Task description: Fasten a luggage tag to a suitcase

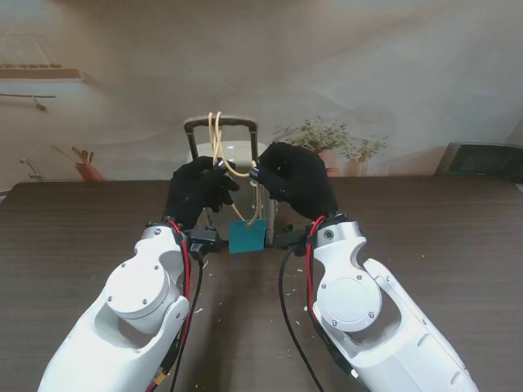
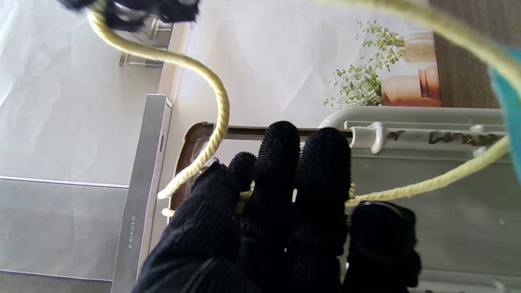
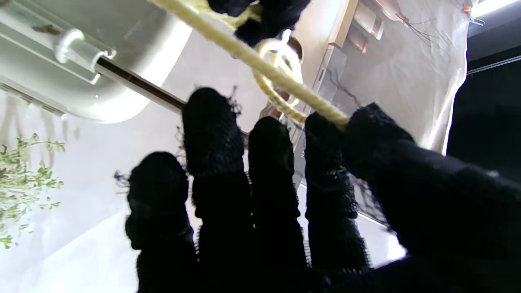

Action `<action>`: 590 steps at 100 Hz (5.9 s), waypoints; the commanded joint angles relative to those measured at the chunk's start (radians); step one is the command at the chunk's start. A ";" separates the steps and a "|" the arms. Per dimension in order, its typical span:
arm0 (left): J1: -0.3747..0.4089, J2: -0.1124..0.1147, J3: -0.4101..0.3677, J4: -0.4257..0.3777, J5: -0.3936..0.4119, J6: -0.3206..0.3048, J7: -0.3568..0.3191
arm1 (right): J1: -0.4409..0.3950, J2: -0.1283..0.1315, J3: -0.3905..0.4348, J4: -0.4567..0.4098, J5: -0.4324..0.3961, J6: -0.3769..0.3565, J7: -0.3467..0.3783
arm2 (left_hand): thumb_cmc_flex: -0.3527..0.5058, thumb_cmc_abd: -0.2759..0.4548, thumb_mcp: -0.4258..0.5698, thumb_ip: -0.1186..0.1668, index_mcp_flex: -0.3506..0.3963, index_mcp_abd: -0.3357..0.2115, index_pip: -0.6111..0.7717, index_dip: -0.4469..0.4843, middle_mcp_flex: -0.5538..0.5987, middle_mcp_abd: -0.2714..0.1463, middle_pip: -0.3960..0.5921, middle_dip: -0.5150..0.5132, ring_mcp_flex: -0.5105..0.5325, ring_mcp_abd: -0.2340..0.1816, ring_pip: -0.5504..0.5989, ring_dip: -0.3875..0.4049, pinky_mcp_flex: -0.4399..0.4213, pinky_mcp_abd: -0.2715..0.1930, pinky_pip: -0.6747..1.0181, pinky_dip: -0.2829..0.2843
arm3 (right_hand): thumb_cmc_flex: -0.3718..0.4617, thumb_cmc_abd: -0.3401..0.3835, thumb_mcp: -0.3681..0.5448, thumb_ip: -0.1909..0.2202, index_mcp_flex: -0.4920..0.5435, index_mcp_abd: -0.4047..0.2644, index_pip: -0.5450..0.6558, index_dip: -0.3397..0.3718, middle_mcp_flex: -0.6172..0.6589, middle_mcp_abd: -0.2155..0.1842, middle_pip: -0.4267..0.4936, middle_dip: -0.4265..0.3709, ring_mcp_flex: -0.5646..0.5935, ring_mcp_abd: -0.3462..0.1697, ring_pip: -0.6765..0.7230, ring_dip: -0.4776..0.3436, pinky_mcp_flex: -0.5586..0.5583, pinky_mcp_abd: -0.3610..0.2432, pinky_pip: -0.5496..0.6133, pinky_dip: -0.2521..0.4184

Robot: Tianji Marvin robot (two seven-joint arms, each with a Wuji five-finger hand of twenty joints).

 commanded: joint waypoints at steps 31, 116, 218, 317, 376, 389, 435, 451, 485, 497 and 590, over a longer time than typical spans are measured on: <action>0.054 0.006 -0.016 -0.089 0.000 0.008 -0.003 | 0.021 0.017 -0.010 0.042 -0.002 -0.004 0.089 | 0.059 0.025 -0.033 0.014 -0.011 -0.014 0.010 -0.001 0.008 0.001 0.025 0.011 -0.011 -0.041 0.023 -0.002 -0.001 0.024 0.014 0.020 | 0.098 0.105 -0.086 0.019 -0.121 0.026 -0.119 -0.214 -0.146 0.011 -0.137 -0.102 -0.165 0.020 -0.210 -0.037 -0.206 -0.057 -0.183 -0.056; 0.118 0.006 -0.026 -0.185 0.088 0.029 0.037 | 0.020 0.060 0.023 0.058 -0.168 0.062 0.185 | 0.061 0.022 -0.026 0.016 -0.007 0.002 -0.016 -0.009 0.005 0.010 0.032 0.017 -0.006 -0.054 0.018 -0.004 0.002 0.004 0.019 0.020 | -0.120 0.244 -0.103 0.165 -0.145 0.200 -0.636 -0.329 -0.297 0.096 -0.643 -0.425 -0.431 0.045 -0.841 -0.264 -0.495 -0.210 -0.634 -0.442; 0.151 0.018 -0.046 -0.206 0.092 -0.013 0.010 | 0.176 0.048 -0.013 0.309 -0.287 0.058 0.096 | 0.060 0.018 -0.027 0.017 -0.003 0.003 -0.031 -0.019 0.004 0.011 0.032 0.018 -0.005 -0.057 0.017 -0.005 0.003 0.000 0.022 0.016 | -0.226 0.179 -0.081 0.153 -0.596 0.080 -0.480 -0.284 -0.612 0.082 -0.555 -0.385 -0.653 0.032 -0.857 -0.304 -0.641 -0.240 -0.652 -0.523; 0.130 0.018 -0.029 -0.180 0.074 0.014 -0.007 | 0.407 -0.007 -0.186 0.582 -0.221 -0.024 0.050 | 0.060 0.018 -0.028 0.018 0.000 0.002 -0.033 -0.017 0.006 0.012 0.034 0.020 -0.004 -0.058 0.016 -0.006 0.003 0.000 0.023 0.014 | -0.241 0.207 -0.153 0.152 -0.740 -0.207 -0.422 -0.297 -0.798 0.034 -0.561 -0.399 -0.765 0.046 -0.907 -0.314 -0.691 -0.220 -0.726 -0.474; 0.132 0.018 -0.020 -0.184 0.066 0.030 -0.014 | 0.433 -0.017 -0.233 0.645 -0.225 -0.044 0.043 | 0.061 0.017 -0.028 0.018 0.000 0.002 -0.033 -0.016 0.005 0.012 0.034 0.021 -0.005 -0.058 0.018 -0.005 0.003 0.000 0.024 0.014 | -0.164 0.185 -0.056 0.160 -0.552 -0.398 -0.348 -0.256 -0.722 -0.019 -0.520 -0.385 -0.723 0.032 -0.888 -0.311 -0.663 -0.224 -0.723 -0.438; 0.150 0.021 -0.022 -0.192 0.066 0.031 -0.020 | 0.433 -0.019 -0.240 0.652 -0.223 -0.032 0.044 | 0.061 0.018 -0.028 0.018 -0.001 0.001 -0.034 -0.016 0.004 0.011 0.033 0.021 -0.006 -0.058 0.018 -0.005 0.003 0.000 0.024 0.013 | -0.139 0.203 -0.069 0.160 -0.506 -0.373 -0.353 -0.247 -0.689 -0.023 -0.516 -0.382 -0.708 0.027 -0.875 -0.310 -0.654 -0.226 -0.715 -0.435; 0.217 0.017 -0.030 -0.193 0.102 0.088 -0.002 | 0.432 -0.020 -0.251 0.656 -0.219 -0.022 0.052 | 0.061 0.020 -0.015 0.016 -0.032 -0.023 0.044 0.057 -0.010 0.004 0.076 0.042 -0.005 -0.071 0.031 0.000 0.006 -0.018 0.029 0.011 | -0.133 0.209 -0.074 0.162 -0.420 -0.340 -0.363 -0.235 -0.645 -0.017 -0.517 -0.379 -0.691 0.020 -0.837 -0.301 -0.643 -0.228 -0.688 -0.434; 0.234 0.017 -0.032 -0.196 0.119 0.118 -0.003 | 0.432 -0.019 -0.252 0.653 -0.220 -0.018 0.058 | 0.061 0.025 -0.014 0.015 -0.061 -0.037 0.109 0.132 -0.021 -0.008 0.137 0.073 -0.002 -0.081 0.048 0.004 0.013 -0.031 0.040 0.006 | -0.132 0.212 -0.075 0.162 -0.411 -0.334 -0.368 -0.233 -0.631 -0.017 -0.520 -0.379 -0.691 0.013 -0.832 -0.302 -0.641 -0.235 -0.683 -0.438; 0.263 0.025 -0.038 -0.180 0.179 0.236 -0.055 | 0.426 -0.016 -0.247 0.645 -0.220 -0.010 0.066 | 0.061 0.019 -0.003 0.016 -0.061 -0.025 0.110 0.143 -0.022 0.000 0.151 0.077 0.004 -0.086 0.052 0.003 0.022 -0.039 0.049 0.003 | -0.126 0.215 -0.078 0.162 -0.397 -0.319 -0.375 -0.230 -0.609 -0.009 -0.526 -0.380 -0.683 0.005 -0.830 -0.304 -0.634 -0.242 -0.669 -0.445; 0.261 0.038 -0.040 -0.166 0.240 0.292 -0.108 | 0.424 -0.015 -0.246 0.643 -0.217 -0.008 0.068 | 0.061 0.015 0.000 0.016 -0.059 -0.022 0.108 0.145 -0.020 0.000 0.156 0.078 0.013 -0.093 0.050 0.000 0.029 -0.048 0.057 0.001 | -0.125 0.216 -0.078 0.162 -0.394 -0.314 -0.377 -0.229 -0.605 -0.008 -0.529 -0.380 -0.680 0.005 -0.829 -0.304 -0.634 -0.244 -0.667 -0.448; 0.079 0.162 0.017 0.158 0.831 0.315 -0.412 | 0.417 -0.013 -0.243 0.645 -0.214 -0.020 0.071 | 0.056 0.020 -0.022 0.015 -0.056 -0.038 0.111 0.144 -0.011 -0.019 0.161 0.079 0.054 -0.132 0.036 -0.024 0.071 -0.079 0.084 -0.031 | -0.115 0.222 -0.086 0.155 -0.372 -0.290 -0.387 -0.234 -0.577 -0.003 -0.536 -0.380 -0.674 -0.007 -0.830 -0.306 -0.633 -0.255 -0.652 -0.472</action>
